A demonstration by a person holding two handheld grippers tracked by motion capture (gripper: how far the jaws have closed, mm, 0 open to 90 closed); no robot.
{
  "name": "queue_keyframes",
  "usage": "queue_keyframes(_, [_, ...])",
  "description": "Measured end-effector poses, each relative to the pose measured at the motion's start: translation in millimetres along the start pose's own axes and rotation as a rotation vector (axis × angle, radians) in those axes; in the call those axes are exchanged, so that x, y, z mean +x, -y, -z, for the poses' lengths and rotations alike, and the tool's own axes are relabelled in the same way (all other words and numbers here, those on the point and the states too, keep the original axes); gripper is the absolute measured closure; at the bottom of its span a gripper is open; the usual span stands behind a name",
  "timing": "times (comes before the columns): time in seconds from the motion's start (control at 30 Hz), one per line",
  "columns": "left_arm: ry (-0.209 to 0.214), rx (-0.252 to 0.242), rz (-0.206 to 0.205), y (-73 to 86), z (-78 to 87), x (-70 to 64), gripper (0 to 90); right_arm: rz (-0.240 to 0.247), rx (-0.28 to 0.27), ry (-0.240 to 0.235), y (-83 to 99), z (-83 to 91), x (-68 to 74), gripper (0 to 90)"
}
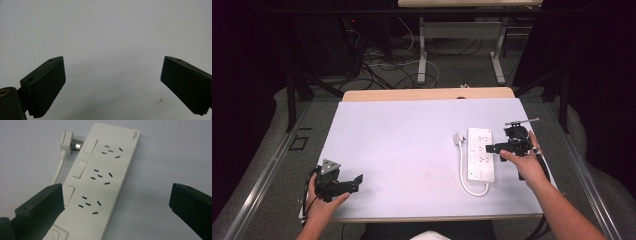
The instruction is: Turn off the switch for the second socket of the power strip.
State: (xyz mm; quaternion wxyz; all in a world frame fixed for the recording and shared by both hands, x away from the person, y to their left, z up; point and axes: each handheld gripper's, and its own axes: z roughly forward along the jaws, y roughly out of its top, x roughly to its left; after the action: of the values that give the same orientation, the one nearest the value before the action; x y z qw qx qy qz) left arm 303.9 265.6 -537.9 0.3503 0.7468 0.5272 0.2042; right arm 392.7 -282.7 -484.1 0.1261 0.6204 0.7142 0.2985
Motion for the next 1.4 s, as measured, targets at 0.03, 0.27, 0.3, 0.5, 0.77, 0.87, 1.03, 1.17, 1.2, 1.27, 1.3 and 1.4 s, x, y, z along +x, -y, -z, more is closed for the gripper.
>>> queue_keyframes(0.03, [0.001,-0.003,0.002,0.1,-0.2,-0.1,5.2,0.0,-0.001,0.004,1.6,1.2,-1.2,0.0])
queue_keyframes(0.27, [0.013,-0.007,0.014,0.0,-0.9,-1.1,3.1,-0.017,-0.024,0.001,14.2,5.1,-8.3,0.0])
queue_keyframes(0.3, [0.014,-0.005,0.01,0.1,-0.9,-1.0,2.3,-0.012,-0.029,-0.001,15.8,5.1,-9.6,0.0])
queue_keyframes(0.5, [0.016,-0.002,0.007,-0.2,-1.2,-1.6,0.5,-0.036,-0.04,-0.011,30.4,8.5,-14.0,0.0])
queue_keyframes(0.77, [0.017,-0.001,0.003,-0.2,-1.7,-1.7,0.4,-0.013,-0.078,-0.013,44.8,15.1,-13.7,0.0])
queue_keyframes(0.87, [0.013,-0.007,0.001,0.2,-1.9,-2.1,0.5,-0.014,-0.084,-0.019,49.5,16.2,-13.0,0.0])
queue_keyframes(1.03, [0.013,-0.011,0.006,0.5,-2.2,-2.0,0.5,-0.019,-0.102,-0.028,57.8,16.7,-10.9,0.0])
queue_keyframes(1.17, [0.017,0.003,-0.002,0.1,-1.1,-1.6,0.5,-0.027,-0.11,-0.035,64.4,17.2,-11.8,0.0])
queue_keyframes(1.2, [0.016,0.002,-0.002,0.1,-1.2,-1.7,0.5,-0.025,-0.114,-0.036,65.8,16.9,-12.6,0.0])
queue_keyframes(1.27, [0.014,-0.005,-0.001,0.4,-1.8,-2.1,0.5,-0.035,-0.112,-0.038,69.3,16.2,-13.6,0.3])
queue_keyframes(1.3, [0.013,-0.004,-0.002,0.4,-1.8,-2.1,0.5,-0.036,-0.114,-0.041,70.5,15.7,-14.2,0.4])
queue_keyframes(1.4, [0.013,-0.004,-0.003,0.3,-1.8,-2.2,0.5,-0.041,-0.113,-0.034,75.2,13.8,-17.4,1.0])
